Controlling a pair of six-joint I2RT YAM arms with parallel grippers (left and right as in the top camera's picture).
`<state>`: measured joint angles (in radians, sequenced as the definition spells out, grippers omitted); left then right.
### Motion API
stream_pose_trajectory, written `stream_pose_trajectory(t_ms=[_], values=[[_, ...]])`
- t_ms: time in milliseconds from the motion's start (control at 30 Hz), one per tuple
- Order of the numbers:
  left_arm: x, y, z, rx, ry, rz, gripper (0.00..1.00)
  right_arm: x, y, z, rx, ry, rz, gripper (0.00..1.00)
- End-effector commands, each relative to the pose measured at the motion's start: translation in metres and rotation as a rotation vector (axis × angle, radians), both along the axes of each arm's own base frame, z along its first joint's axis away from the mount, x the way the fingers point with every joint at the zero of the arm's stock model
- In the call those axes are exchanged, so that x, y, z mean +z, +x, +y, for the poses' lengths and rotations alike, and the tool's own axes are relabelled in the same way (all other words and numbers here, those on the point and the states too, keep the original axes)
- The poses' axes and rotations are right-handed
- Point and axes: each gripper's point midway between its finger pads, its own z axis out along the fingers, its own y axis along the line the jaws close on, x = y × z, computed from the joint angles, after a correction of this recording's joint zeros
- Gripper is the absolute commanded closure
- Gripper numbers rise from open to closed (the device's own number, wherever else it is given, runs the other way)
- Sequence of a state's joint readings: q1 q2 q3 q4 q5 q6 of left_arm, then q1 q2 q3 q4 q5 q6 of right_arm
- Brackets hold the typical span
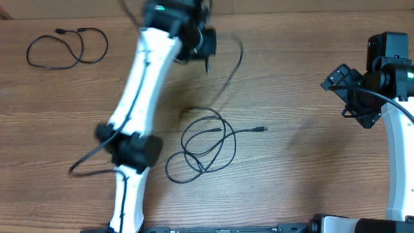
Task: Untangle cables
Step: 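Lift the grasped black cable up and out of the coil with the left gripper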
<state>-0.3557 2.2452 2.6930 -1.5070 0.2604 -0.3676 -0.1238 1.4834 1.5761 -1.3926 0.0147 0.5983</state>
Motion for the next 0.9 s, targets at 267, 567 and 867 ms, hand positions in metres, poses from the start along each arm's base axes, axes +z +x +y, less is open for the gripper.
stream_pose_trajectory(t_ms=[267, 567, 867], values=[[0.285, -0.053, 0.145, 0.315, -0.362, -0.725, 0.96, -0.002, -0.001, -0.002, -0.003, -0.009, 0.007, 0.00], [0.311, -0.099, 0.242, 0.614, -0.339, -0.799, 0.96, -0.002, -0.001, -0.002, -0.003, -0.009, 0.007, 0.00], [0.434, -0.132, 0.183, 0.103, -0.458, -1.294, 0.96, -0.002, -0.001, -0.002, -0.003, -0.009, 0.007, 0.00]])
